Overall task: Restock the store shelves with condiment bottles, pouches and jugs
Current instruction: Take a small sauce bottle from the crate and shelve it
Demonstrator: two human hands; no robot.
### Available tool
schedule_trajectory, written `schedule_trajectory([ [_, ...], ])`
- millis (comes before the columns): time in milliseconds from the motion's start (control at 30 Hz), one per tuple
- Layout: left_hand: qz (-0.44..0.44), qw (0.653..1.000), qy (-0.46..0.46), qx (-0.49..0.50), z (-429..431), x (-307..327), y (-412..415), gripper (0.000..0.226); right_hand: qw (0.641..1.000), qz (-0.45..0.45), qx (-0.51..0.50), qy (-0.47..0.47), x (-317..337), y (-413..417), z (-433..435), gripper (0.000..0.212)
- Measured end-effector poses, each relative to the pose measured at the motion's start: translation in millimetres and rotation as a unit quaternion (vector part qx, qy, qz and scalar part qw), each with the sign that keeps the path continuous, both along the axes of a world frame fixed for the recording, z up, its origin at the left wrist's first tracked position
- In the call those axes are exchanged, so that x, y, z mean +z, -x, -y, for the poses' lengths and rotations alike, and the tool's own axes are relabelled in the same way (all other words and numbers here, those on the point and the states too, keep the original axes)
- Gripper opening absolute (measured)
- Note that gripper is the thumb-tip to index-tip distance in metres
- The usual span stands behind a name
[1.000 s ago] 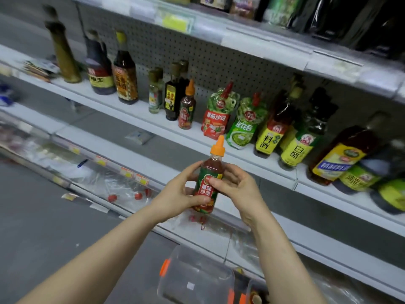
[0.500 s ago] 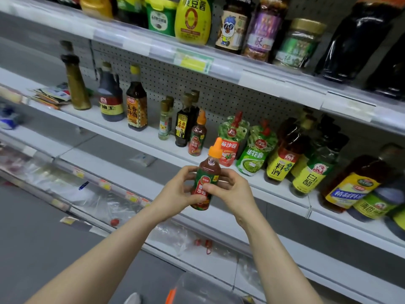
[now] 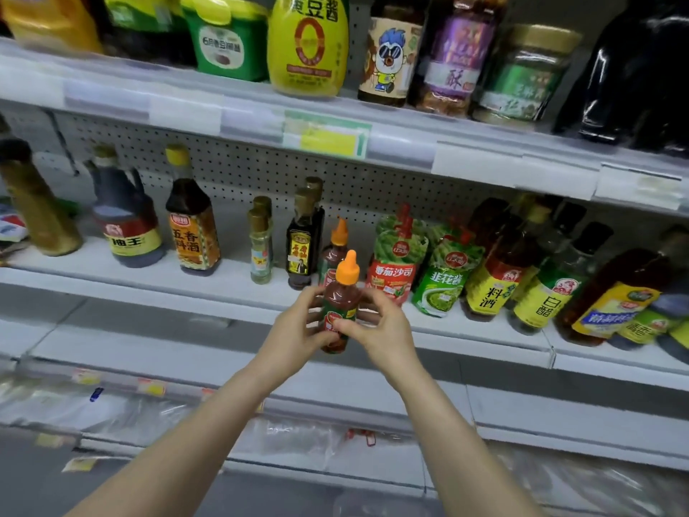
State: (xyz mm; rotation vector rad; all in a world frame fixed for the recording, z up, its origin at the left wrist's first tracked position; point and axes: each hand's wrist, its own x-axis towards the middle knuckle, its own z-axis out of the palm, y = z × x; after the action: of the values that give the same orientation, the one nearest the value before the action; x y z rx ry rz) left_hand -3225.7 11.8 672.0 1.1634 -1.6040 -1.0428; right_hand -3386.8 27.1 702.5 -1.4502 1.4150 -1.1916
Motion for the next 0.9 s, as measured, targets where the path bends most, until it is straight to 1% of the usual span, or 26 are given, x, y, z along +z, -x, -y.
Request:
schedule_trajectory([
  [167,0.006,1.000,0.008,-0.020,22,-5,-8,0.058,1.000,-0.001,-0.030,-0.005,-4,-14,14,0.052],
  [333,-0.001,1.000,0.015,-0.021,41,-4,-15,0.056,0.999,-0.003,-0.043,-0.007,-2,-24,30,0.052],
  [533,0.015,0.999,0.009,-0.029,54,-13,-19,0.055,0.998,-0.016,-0.066,-0.018,-12,-33,41,0.051],
  [733,0.028,0.999,0.008,-0.030,63,-19,-17,0.056,0.996,-0.024,-0.082,-0.022,-16,-34,49,0.052],
  [900,0.057,0.997,-0.009,-0.044,69,-23,-15,0.067,0.995,-0.025,-0.088,-0.029,-19,-31,54,0.050],
])
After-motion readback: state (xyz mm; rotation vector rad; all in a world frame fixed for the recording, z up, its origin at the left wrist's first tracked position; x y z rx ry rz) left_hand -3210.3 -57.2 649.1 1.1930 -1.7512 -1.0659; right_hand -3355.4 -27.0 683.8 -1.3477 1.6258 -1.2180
